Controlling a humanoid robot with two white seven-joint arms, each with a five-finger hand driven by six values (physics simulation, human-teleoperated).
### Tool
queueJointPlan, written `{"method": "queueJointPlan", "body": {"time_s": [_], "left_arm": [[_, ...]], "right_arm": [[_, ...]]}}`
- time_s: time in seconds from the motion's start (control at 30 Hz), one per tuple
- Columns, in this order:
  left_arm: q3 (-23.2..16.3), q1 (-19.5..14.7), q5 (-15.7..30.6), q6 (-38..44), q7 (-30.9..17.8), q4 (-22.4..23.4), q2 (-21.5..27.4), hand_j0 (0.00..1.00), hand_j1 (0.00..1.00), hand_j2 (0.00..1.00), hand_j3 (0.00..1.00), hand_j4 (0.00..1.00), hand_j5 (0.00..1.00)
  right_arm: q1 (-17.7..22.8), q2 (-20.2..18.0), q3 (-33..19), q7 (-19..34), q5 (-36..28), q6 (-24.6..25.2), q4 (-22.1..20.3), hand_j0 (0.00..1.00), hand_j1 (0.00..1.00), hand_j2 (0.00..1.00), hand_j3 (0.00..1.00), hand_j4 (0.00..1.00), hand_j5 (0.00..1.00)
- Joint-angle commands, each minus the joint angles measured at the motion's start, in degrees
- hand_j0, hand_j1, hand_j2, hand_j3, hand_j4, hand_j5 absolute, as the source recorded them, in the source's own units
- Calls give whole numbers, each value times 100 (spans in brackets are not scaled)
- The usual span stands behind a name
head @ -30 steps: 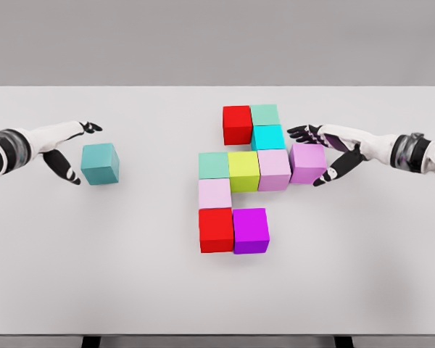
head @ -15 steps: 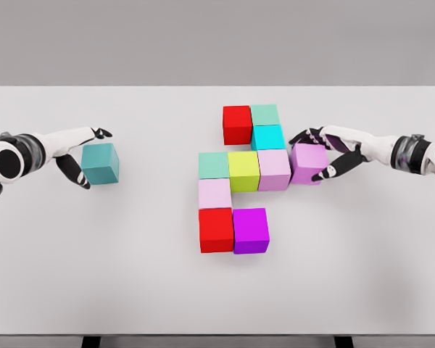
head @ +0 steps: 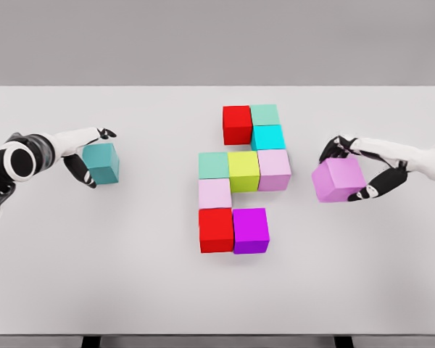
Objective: Assemble the squares on the desktop into the number 2
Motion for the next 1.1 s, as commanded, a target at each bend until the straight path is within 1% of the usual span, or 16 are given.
{"method": "queueJointPlan", "body": {"time_s": [0.0, 0.07, 0.1, 0.2, 0.37, 0.4, 0.5, 0.53, 0.57, 0.6, 0.67, 0.7, 0.8, 0.93, 0.97, 1.07], "left_arm": [[-10, 0, -32, -14, 2, 53, -45, 99, 99, 99, 99, 99, 99], [-45, 0, -32, -14, 2, 62, -45, 99, 99, 99, 99, 99, 99], [-45, 0, -32, -14, 2, 88, -45, 99, 99, 99, 99, 99, 99], [-45, 0, -32, -14, 2, 97, -45, 98, 98, 98, 98, 98, 98], [-45, 0, -32, -14, 2, 132, -36, 98, 98, 98, 98, 98, 98], [-45, 0, -32, -14, 2, 141, -36, 98, 98, 98, 98, 98, 98], [-45, 0, -32, -14, 2, 132, -36, 98, 98, 98, 98, 98, 98], [-45, 0, -32, -14, 2, 132, -36, 97, 97, 97, 97, 97, 97], [-45, 0, -32, -14, 2, 132, -36, 95, 95, 95, 95, 95, 95], [-45, -9, -32, -14, 2, 132, -36, 94, 94, 94, 94, 94, 94], [-37, -9, -32, -14, 2, 132, -36, 91, 91, 91, 91, 91, 91], [-37, -9, -32, -14, 2, 132, -36, 85, 85, 85, 85, 85, 85], [-28, -9, -32, -14, 2, 132, -36, 79, 79, 79, 79, 79, 79], [-28, -9, -32, -14, 2, 132, -27, 76, 76, 76, 76, 76, 76], [-19, -9, -32, -14, 2, 141, -36, 73, 73, 73, 73, 73, 73], [-28, -9, -32, -14, 2, 132, -36, 70, 70, 70, 70, 70, 70]], "right_arm": [[26, -628, -51, -12, -91, -297, -1134, 33, 33, 33, 33, 33, 33], [141, -628, -42, -12, -91, -288, -1609, 36, 36, 36, 36, 36, 36], [211, -576, -33, -12, -100, -332, -1689, 37, 37, 37, 37, 37, 37], [413, -356, -16, -12, -109, -358, -1680, 37, 37, 37, 37, 37, 37], [501, -277, -7, -12, -153, -253, -1671, 40, 40, 40, 40, 40, 40], [510, -277, -16, -12, -284, 247, -1662, 39, 39, 39, 39, 39, 39], [510, -277, -24, -12, -390, 898, -1654, 39, 39, 39, 39, 39, 39], [510, -251, -16, -12, -486, 1205, -1627, 39, 39, 39, 39, 39, 39], [510, -198, -24, -12, -504, 1364, -1540, 40, 40, 40, 40, 40, 40], [519, -163, -24, -12, -522, 1400, -1399, 41, 41, 41, 41, 41, 41], [589, -163, -7, -12, -750, 1408, -1267, 41, 41, 41, 41, 41, 41], [598, -154, -7, -12, -803, 1409, -1249, 42, 42, 42, 42, 42, 42], [668, -119, -7, -12, -873, 1444, -1302, 42, 42, 42, 42, 42, 42], [677, -57, -7, -12, -882, 1444, -1320, 43, 43, 43, 43, 43, 43], [668, -40, -16, -12, -891, 1452, -1328, 43, 43, 43, 43, 43, 43], [642, -22, -33, -12, -970, 1575, -1320, 44, 44, 44, 44, 44, 44]]}}
